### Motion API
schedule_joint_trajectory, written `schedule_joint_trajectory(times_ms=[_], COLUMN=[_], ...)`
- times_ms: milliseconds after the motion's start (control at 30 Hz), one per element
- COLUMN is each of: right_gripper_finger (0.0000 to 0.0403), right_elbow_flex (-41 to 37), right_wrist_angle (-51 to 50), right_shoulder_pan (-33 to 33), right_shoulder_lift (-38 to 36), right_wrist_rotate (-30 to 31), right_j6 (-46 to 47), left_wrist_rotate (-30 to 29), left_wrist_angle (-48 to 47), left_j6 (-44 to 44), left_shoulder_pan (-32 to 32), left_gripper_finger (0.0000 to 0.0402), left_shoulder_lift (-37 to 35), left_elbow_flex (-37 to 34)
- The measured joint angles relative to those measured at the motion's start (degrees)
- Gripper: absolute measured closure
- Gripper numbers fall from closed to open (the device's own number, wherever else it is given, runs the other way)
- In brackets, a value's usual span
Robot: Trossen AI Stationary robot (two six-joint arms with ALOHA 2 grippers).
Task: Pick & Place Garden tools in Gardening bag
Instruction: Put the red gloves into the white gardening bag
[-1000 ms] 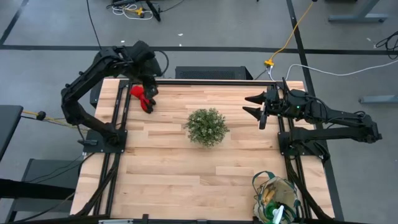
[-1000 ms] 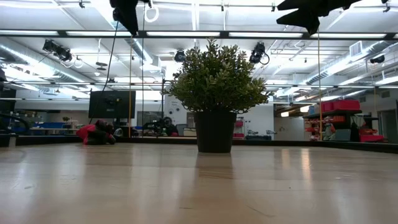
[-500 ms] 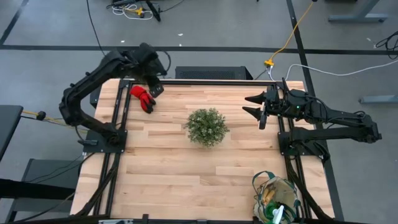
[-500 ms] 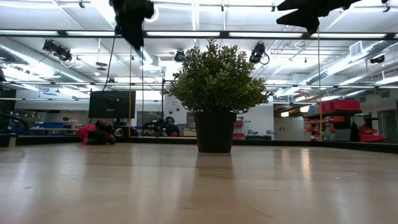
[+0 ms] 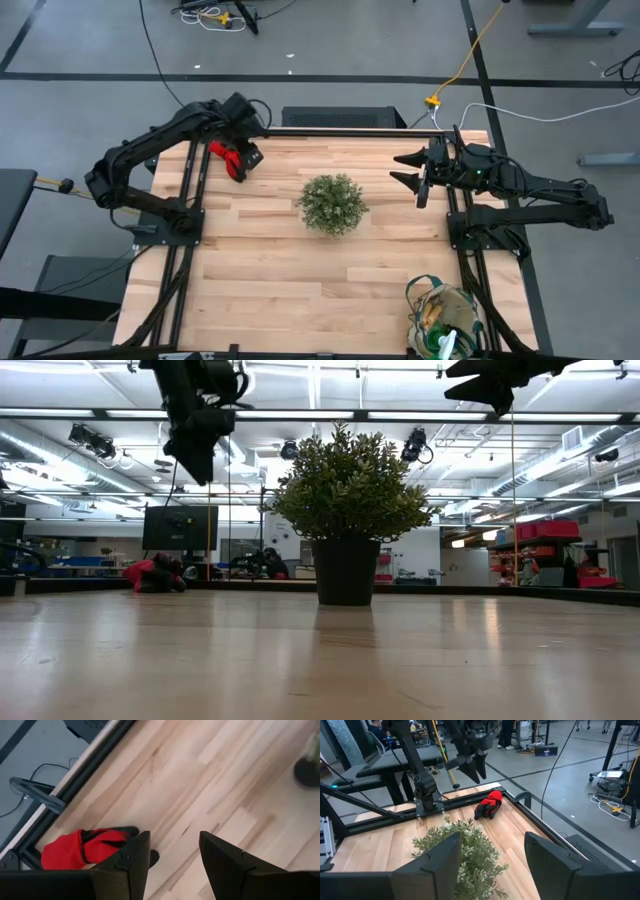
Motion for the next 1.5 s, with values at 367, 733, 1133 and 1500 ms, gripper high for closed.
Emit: schedule_joint_trajectory(times_ms=[367, 733, 1133, 1500], right_gripper_finger=[0.0183, 0.0183, 0.0183, 0.0183], right_elbow_flex=[0.0, 0.0, 0.0, 0.0], right_wrist_angle=[-0.6, -0.9, 0.8, 1.0], right_shoulder_pan=[0.0, 0.0, 0.0, 0.0], right_shoulder_lift=[0.0, 2.2, 3.2, 3.2], right_wrist_rotate=[0.0, 0.0, 0.0, -0.2], right_j6=[0.1, 1.6, 1.5, 1.2], left_wrist_rotate=[0.0, -10.5, -9.3, -6.2], left_wrist_angle=[3.5, 2.5, -4.4, -4.2], left_j6=[6.3, -28.1, -42.5, -45.9], left_shoulder_pan=[1.6, 2.3, 3.9, 12.4], left_gripper_finger=[0.0225, 0.0225, 0.0225, 0.0141], left_shoulder_lift=[0.2, 0.2, 0.2, 0.2], left_elbow_flex=[-3.5, -3.5, -3.5, -3.5])
